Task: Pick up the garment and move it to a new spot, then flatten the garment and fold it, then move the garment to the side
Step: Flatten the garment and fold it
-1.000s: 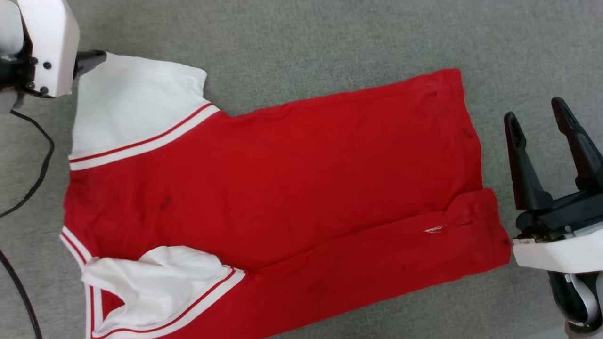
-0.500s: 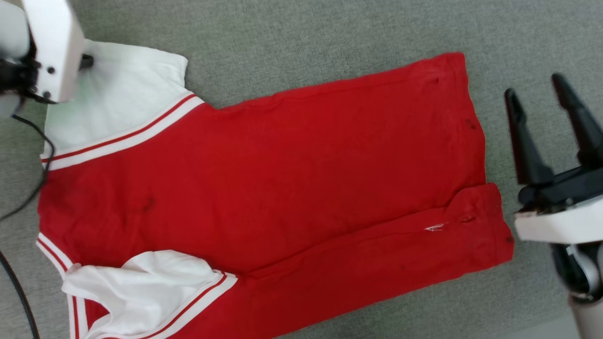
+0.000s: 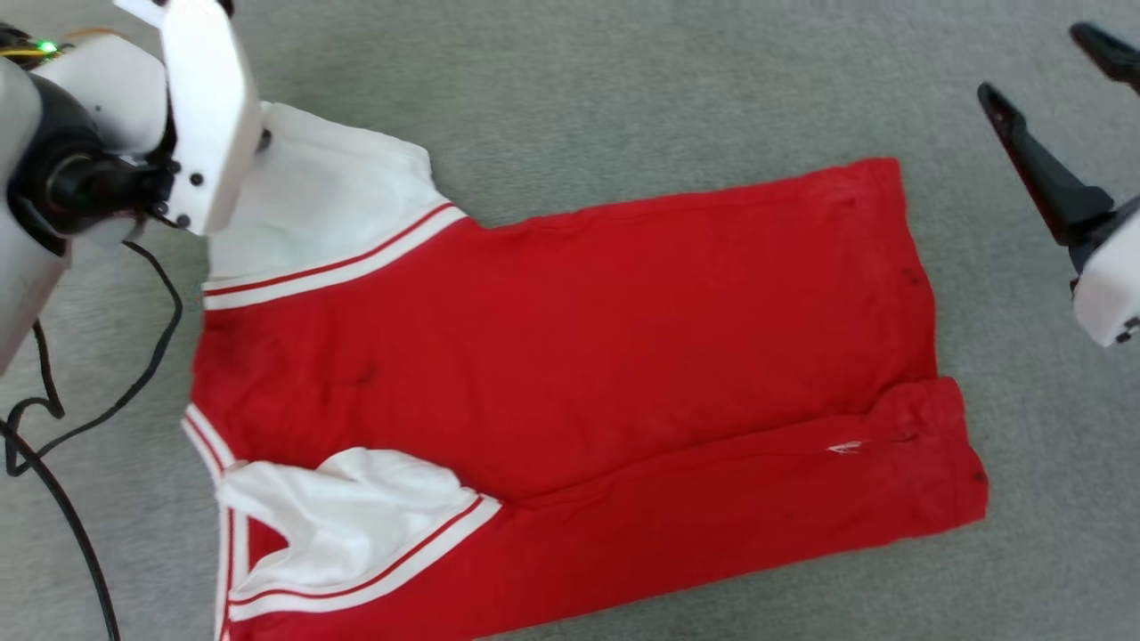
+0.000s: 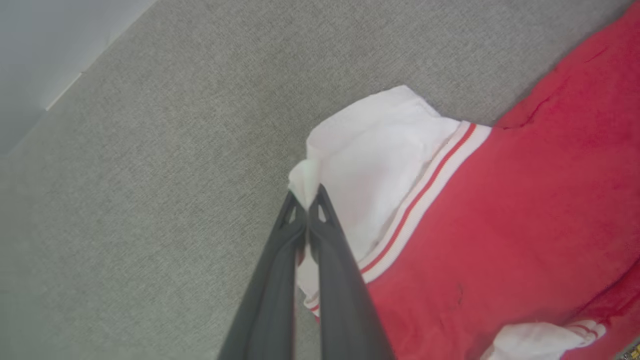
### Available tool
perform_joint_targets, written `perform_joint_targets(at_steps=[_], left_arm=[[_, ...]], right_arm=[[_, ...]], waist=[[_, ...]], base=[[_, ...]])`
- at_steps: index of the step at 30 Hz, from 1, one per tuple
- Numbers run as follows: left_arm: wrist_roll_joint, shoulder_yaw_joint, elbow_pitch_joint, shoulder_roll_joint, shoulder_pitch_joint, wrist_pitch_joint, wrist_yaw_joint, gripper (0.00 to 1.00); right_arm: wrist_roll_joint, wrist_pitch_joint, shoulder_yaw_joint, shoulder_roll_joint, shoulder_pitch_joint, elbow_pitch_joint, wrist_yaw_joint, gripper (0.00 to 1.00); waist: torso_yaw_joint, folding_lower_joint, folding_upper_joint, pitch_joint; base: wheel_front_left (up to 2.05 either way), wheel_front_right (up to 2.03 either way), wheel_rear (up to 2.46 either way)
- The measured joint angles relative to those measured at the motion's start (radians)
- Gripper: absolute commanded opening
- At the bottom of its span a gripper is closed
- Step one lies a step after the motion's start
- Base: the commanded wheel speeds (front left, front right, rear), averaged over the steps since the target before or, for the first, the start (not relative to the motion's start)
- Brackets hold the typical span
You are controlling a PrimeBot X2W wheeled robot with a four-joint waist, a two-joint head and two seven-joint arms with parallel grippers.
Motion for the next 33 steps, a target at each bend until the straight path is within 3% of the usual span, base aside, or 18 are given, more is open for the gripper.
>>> perform_joint_targets(at_steps=[6, 11, 17, 23, 28, 29, 30, 33], left_arm=[[-0.01, -0.026, -0.066, -0.003, 0.001, -0.023, 0.0, 0.0], [-0.01, -0.051, -0.119, -0.011, -0.007, -0.045, 0.0, 0.0], [-0.011, -0.073, -0.155, -0.017, -0.037, -0.063, -0.001, 0.0], [-0.011, -0.101, -0.195, -0.012, -0.065, -0.09, -0.001, 0.0], [-0.015, -0.125, -0.207, -0.012, -0.074, -0.115, -0.001, 0.0], [-0.019, -0.13, -0.207, -0.012, -0.076, -0.121, -0.001, 0.0], [-0.02, -0.135, -0.204, -0.011, -0.078, -0.126, -0.001, 0.0], [-0.028, -0.145, -0.19, -0.007, -0.078, -0.156, -0.001, 0.0]], right_arm=[[0.218, 0.385, 0.243, -0.151, -0.174, 0.084, 0.0, 1.0], [0.368, 0.579, 0.352, -0.189, -0.294, 0.183, 0.0, 1.0], [0.43, 0.648, 0.393, -0.151, -0.361, 0.298, 0.0, 1.0], [0.444, 0.625, 0.438, -0.08, -0.383, 0.41, 0.0, 1.0], [0.449, 0.584, 0.493, -0.08, -0.4, 0.449, 0.0, 1.0], [0.457, 0.571, 0.501, -0.082, -0.4, 0.453, 0.0, 0.73], [0.469, 0.549, 0.504, -0.082, -0.4, 0.463, 0.0, 0.0], [0.487, 0.479, 0.522, -0.078, -0.399, 0.487, 0.0, 0.0]], waist=[[0.05, 0.0, 0.0, -0.017], [0.086, 0.0, 0.0, -0.001], [0.12, 0.0, 0.0, 0.034], [0.153, 0.0001, 0.0, 0.085], [0.173, -0.0002, 0.0, 0.11], [0.176, -0.0004, 0.0, 0.111], [0.176, -0.0004, 0.0, 0.109], [0.174, -0.0003, 0.0, 0.09]], base=[[0.0, 0.0, 0.0], [0.0, 0.0, 0.0], [0.0, 0.0, 0.0], [0.0, 0.0, 0.0], [0.0, 0.0, 0.0], [0.0, 0.0, 0.0], [0.0, 0.0, 0.0], [0.0, 0.0, 0.0]])
